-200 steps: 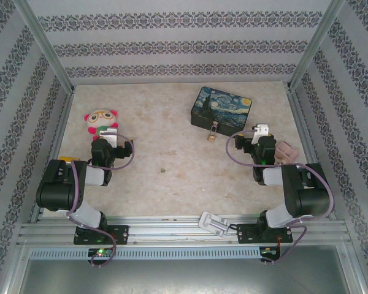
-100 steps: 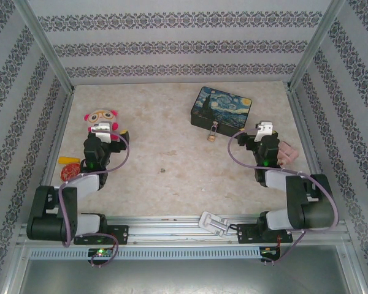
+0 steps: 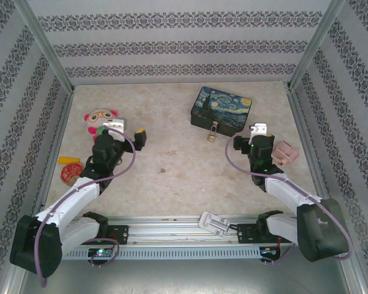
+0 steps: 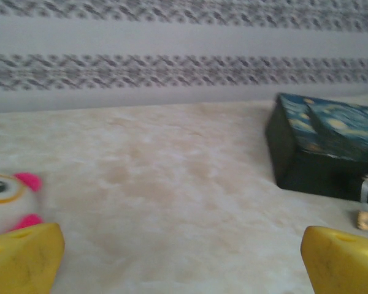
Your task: Unlock the padlock with the key
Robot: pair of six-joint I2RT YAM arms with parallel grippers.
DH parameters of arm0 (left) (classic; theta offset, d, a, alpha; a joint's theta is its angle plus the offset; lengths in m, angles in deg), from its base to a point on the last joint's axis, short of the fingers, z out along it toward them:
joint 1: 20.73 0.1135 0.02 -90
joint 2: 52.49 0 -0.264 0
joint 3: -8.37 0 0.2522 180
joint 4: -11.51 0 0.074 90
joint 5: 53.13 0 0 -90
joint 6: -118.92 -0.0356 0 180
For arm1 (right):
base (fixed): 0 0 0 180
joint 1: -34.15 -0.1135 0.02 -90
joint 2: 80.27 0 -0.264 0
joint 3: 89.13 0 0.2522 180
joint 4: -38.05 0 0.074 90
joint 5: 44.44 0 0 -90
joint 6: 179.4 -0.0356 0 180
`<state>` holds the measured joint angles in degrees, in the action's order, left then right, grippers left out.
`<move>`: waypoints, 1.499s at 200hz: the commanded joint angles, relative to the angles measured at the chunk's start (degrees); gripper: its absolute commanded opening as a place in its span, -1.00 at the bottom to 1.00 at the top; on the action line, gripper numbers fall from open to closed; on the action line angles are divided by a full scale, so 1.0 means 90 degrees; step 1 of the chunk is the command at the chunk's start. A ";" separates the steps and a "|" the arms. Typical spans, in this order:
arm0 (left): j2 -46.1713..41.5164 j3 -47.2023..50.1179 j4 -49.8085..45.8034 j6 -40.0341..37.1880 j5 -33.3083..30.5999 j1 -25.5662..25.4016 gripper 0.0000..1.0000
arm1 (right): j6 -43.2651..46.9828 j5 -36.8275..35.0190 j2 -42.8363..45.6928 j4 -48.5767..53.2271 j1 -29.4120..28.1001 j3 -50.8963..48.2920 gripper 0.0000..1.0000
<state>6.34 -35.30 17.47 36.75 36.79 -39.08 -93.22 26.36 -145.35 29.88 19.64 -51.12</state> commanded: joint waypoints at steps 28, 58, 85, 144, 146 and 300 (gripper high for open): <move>0.0692 -0.0735 -0.1559 0.0607 -0.0251 -0.0908 0.98 | -0.0123 -0.1369 0.0457 0.2221 -0.1082 0.0813 0.97; 0.1082 -0.0880 -0.1762 0.0977 -0.0039 -0.1056 0.98 | -0.1004 -0.1410 0.0509 0.3157 -0.1557 0.1201 0.96; 0.1634 -0.1191 -0.2221 0.1158 0.0361 -0.1285 0.98 | -0.1774 -0.1411 0.0351 0.3875 -0.1871 0.1475 0.96; 0.2861 -0.2166 -0.4435 0.1466 -0.0040 -0.1906 0.98 | -0.2730 -0.1406 -0.0467 0.5904 -0.2019 0.2611 0.96; 0.2866 -0.2172 -0.4466 0.1501 -0.0031 -0.1906 0.98 | -0.2750 -0.1403 -0.0492 0.5955 -0.2021 0.2643 0.96; 0.3549 -0.1745 -0.3728 0.2898 0.0753 -0.1965 -0.23 | -0.3082 -0.1154 -0.1096 0.6001 -0.2051 0.2988 0.96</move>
<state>37.16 -51.28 -18.35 61.21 42.69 -55.94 -119.73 15.67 -154.22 82.51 1.98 -26.31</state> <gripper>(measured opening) 0.431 0.983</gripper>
